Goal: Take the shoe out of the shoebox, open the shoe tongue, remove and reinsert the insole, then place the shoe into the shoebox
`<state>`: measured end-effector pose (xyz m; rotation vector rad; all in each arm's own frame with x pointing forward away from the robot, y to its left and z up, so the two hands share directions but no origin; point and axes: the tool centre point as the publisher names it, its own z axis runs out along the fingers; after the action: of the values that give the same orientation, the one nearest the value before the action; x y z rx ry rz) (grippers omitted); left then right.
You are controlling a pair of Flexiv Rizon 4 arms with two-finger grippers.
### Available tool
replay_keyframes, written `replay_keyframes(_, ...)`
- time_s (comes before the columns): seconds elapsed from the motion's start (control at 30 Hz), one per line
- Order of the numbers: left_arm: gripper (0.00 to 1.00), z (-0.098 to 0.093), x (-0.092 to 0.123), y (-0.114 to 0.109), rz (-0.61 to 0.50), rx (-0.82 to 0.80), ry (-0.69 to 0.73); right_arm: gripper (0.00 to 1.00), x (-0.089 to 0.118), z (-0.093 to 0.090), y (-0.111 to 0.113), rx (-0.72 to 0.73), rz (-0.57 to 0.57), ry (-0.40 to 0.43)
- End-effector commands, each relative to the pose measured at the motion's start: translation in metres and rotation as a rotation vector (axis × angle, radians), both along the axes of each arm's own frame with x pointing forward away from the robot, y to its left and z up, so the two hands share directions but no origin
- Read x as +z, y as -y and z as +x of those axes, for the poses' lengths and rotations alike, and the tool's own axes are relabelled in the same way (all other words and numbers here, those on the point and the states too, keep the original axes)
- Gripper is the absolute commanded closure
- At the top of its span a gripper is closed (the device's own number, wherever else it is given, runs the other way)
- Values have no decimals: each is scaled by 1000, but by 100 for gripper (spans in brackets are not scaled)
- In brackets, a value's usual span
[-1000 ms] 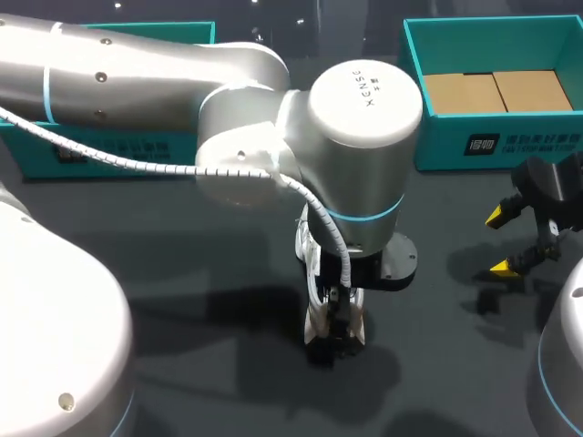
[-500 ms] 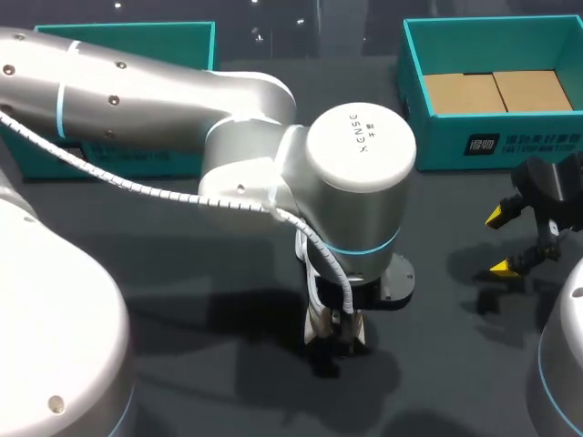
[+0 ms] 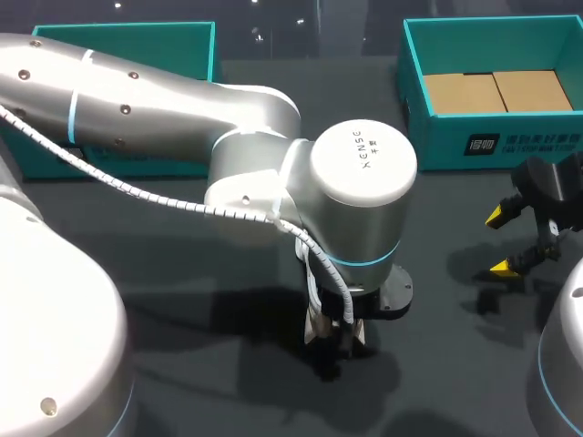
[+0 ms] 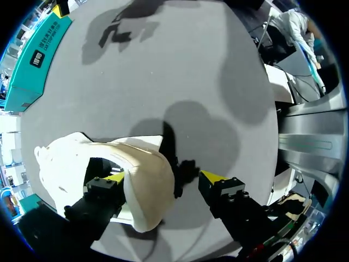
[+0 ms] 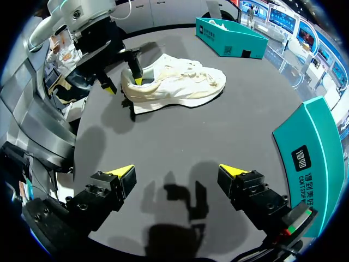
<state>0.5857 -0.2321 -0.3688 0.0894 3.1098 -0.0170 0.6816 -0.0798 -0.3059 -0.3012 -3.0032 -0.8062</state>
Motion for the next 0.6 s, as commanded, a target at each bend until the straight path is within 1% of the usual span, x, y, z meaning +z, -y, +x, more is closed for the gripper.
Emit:
replay_keyframes(0.03, 24, 0, -7, 2, 3, 0, -4, 0, 0, -1, -1, -2, -3, 1)
replay_keyframes(0.07, 25, 0, -8, 2, 3, 0, -5, 0, 0, -1, -1, -2, -3, 1)
replay_keyframes(0.2, 25, 0, -10, 1, 11, -9, -10, 0, 0, -1, -1, -2, -3, 1)
replay_keyframes(0.3, 28, 0, -13, 0, 18, -11, -12, 0, 0, -1, -1, -2, -3, 1)
replay_keyframes(0.53, 49, 1, -18, 0, 23, -1, -20, 0, 0, -1, -1, -2, -3, 1)
replay_keyframes(0.6, 53, 1, -19, 1, 26, 1, -21, 0, 0, -1, -1, -2, -3, 1)
